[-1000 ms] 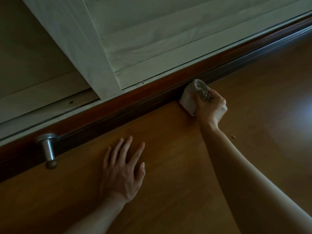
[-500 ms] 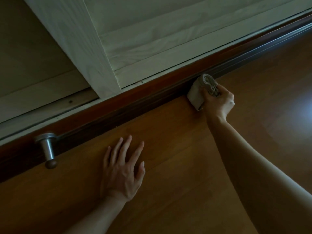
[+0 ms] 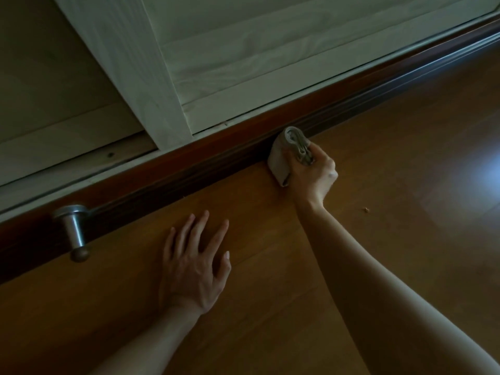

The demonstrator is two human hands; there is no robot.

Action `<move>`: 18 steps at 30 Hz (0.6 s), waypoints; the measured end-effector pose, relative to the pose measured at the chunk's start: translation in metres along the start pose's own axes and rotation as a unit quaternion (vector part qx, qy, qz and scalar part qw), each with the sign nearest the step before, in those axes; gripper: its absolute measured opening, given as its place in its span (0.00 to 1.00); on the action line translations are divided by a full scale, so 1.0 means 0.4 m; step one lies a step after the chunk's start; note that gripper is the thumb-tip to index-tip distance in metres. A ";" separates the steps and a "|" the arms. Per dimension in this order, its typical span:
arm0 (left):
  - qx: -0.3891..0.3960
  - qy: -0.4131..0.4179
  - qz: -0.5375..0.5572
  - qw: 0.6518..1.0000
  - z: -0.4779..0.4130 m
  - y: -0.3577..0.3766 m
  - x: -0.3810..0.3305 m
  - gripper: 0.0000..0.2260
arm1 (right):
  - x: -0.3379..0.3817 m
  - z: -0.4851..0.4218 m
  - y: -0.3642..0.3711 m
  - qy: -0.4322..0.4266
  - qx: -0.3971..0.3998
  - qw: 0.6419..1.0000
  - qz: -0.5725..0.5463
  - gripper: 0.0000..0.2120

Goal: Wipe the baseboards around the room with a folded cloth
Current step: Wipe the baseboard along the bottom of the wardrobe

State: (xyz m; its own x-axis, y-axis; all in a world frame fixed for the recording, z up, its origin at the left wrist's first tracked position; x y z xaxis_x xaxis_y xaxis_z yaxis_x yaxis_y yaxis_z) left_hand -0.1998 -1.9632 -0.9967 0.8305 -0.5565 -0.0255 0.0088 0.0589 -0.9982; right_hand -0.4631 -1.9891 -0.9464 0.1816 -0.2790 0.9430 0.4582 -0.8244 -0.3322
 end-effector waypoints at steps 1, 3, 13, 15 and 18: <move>-0.002 -0.001 0.002 1.000 0.002 -0.001 0.001 0.25 | 0.001 0.017 0.012 -0.004 0.014 1.000 0.004 0.15; -0.007 0.000 0.004 1.000 0.004 -0.004 0.000 0.25 | 0.000 0.059 0.036 -0.014 0.043 0.999 0.004 0.16; 0.006 -0.009 0.033 0.999 0.000 -0.001 0.005 0.26 | 0.010 0.103 0.047 -0.044 0.113 0.992 0.041 0.16; 0.018 -0.036 0.048 0.998 -0.009 -0.007 0.003 0.27 | 0.013 0.046 0.004 0.024 0.067 0.997 0.043 0.14; 0.033 -0.058 0.041 0.997 -0.018 -0.015 -0.005 0.27 | 0.046 -0.004 -0.072 0.045 0.061 0.995 0.070 0.11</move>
State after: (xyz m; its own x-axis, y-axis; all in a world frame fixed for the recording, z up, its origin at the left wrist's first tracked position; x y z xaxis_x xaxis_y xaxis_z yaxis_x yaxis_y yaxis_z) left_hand -0.2057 -1.9684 -0.9912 0.8891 -0.4475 -0.0965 -0.0280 0.1572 -0.9872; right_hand -0.4745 -1.9713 -0.9195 0.1758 -0.4349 0.8832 0.5364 -0.7100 -0.4563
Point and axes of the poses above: each hand's wrist, its own z-axis away from the middle knuckle, its own y-axis out of the palm, x = y × z, the point moved 1 cm from there along -z, towards the middle knuckle, and after that the axes turned 8 degrees about -z, right-handed, at the moved point
